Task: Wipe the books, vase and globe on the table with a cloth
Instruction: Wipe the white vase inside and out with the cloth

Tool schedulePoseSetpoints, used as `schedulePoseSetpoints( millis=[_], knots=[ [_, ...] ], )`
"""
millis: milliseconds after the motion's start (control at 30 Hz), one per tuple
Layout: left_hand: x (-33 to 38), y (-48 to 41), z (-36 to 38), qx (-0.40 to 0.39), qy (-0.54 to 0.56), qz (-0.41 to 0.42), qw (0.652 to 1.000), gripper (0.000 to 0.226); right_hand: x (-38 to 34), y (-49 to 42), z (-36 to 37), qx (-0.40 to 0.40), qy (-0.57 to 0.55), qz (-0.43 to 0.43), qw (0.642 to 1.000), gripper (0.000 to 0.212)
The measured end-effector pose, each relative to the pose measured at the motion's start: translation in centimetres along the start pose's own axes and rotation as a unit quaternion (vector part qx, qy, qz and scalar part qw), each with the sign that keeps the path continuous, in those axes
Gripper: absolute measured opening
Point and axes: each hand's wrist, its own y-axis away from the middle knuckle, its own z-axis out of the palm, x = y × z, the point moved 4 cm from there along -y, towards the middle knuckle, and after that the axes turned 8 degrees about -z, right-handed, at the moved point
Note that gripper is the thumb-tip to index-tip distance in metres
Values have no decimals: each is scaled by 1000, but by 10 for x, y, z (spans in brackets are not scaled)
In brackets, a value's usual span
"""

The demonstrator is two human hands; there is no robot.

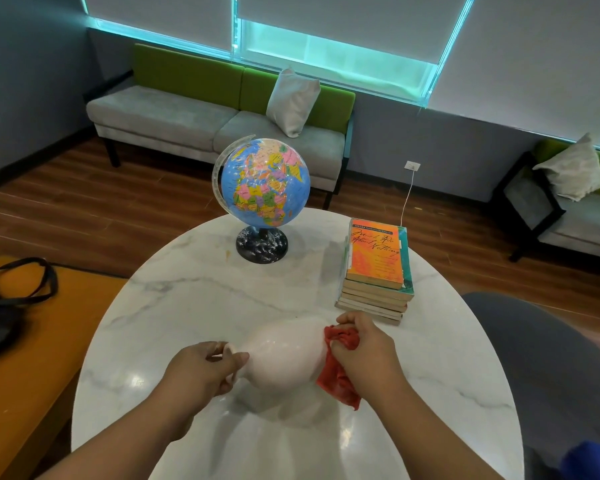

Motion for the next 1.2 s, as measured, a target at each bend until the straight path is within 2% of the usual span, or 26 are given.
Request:
schedulePoseSetpoints(
  millis=[67, 167, 367, 500, 567, 667, 733, 900, 1000, 1067, 1200],
  knots=[
    [-2, -3, 2, -3, -12, -8, 1000, 28, -2, 0, 1, 0, -7, 0, 1000, 31],
    [-3, -3, 3, -10, -6, -34, 999, 19, -6, 4, 3, 2, -22, -4, 1000, 32],
    [-7, -2, -7, -16, -14, -31, 999, 28, -11, 21, 14, -63, 14, -82, 995, 34],
    [-9, 2, -4, -4, -9, -15, 1000, 23, 6, 14, -1, 1, -50, -20, 999, 32],
    [-8, 4, -3, -3, -11, -5, 1000, 15, 12, 12, -3, 4, -29, 0, 1000, 27],
    [-7, 7, -4, 6, -28, 12, 1000, 11, 9, 17, 6, -29, 31, -45, 998, 26],
    [-6, 9, -3, 14, -45, 24, 999, 10, 8, 19, 7, -32, 28, -63, 997, 26],
    [-1, 15, 0, 28, -93, 57, 994, 14, 12, 2, -4, -5, -22, 14, 1000, 25],
    [-1, 14, 0, 41, -128, 70, 989, 19, 2, 3, 2, -35, 55, -41, 997, 26],
    [0, 13, 0, 42, -151, 74, 985, 21, -1, 5, 3, -46, 59, -71, 995, 26],
    [4, 11, 1, 47, -189, 101, 976, 21, 5, -5, -5, -20, 23, -33, 999, 27]
  ],
)
